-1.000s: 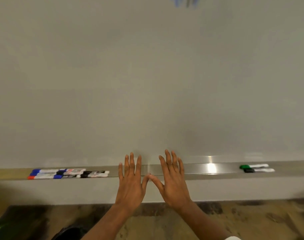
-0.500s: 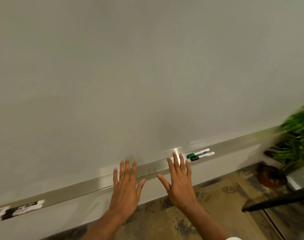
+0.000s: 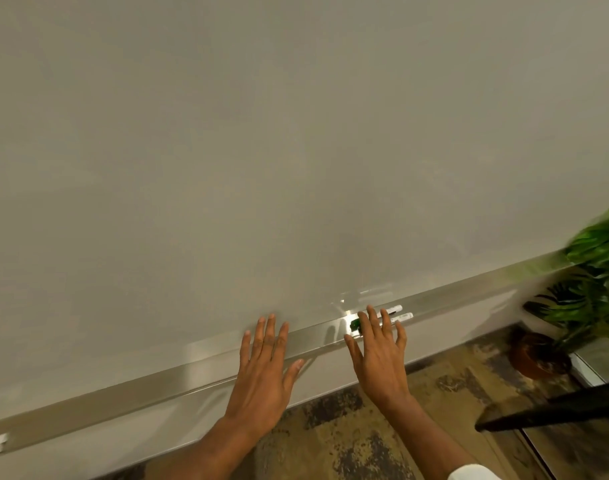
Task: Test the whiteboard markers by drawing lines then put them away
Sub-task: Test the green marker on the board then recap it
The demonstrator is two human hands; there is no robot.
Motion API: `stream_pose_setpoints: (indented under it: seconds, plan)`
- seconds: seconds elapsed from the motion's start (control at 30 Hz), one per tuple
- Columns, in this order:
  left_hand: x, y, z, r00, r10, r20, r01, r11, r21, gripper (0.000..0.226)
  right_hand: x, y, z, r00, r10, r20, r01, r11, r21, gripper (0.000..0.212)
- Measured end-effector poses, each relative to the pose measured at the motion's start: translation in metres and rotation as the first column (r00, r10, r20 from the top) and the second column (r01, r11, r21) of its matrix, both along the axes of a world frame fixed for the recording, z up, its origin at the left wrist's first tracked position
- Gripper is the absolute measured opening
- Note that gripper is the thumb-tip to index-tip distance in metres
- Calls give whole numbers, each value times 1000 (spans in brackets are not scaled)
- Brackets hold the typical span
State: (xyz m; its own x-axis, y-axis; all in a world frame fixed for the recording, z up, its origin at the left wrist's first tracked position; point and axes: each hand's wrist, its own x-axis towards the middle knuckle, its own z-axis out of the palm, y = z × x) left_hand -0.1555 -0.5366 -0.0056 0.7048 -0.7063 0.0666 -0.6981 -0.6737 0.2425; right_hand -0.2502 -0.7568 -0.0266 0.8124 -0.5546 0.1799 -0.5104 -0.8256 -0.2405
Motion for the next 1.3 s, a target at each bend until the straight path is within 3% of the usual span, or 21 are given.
stream_pose_setpoints:
  seconds: [0.13, 0.37, 0.7, 0.93, 1.13, 1.3]
  plan:
    - [1, -18, 0, 999, -20, -32, 18, 999, -45, 71, 14, -23, -12, 1000, -3, -19, 3, 1000, -25, 38]
    - [4, -35, -6, 986, -36, -160, 13, 990, -138, 70, 33, -45, -30, 998, 2, -56, -2, 1000, -6, 40]
    - [10, -40, -7, 977, -63, -202, 19, 977, -213, 59, 51, -61, -38, 995, 95, -33, -97, 993, -68, 29]
    - [10, -36, 0, 968, -41, -249, -21, 971, -239, 56, 53, -54, -49, 967, 253, 31, -248, 962, -111, 38]
    - [16, -19, -1, 967, -21, -256, -54, 957, -284, 58, 59, -27, -49, 919, 355, 174, -335, 933, -134, 45]
    - [20, -9, 14, 929, 60, -364, -203, 907, -369, 53, 71, 12, -24, 861, 401, 313, -379, 916, -129, 45]
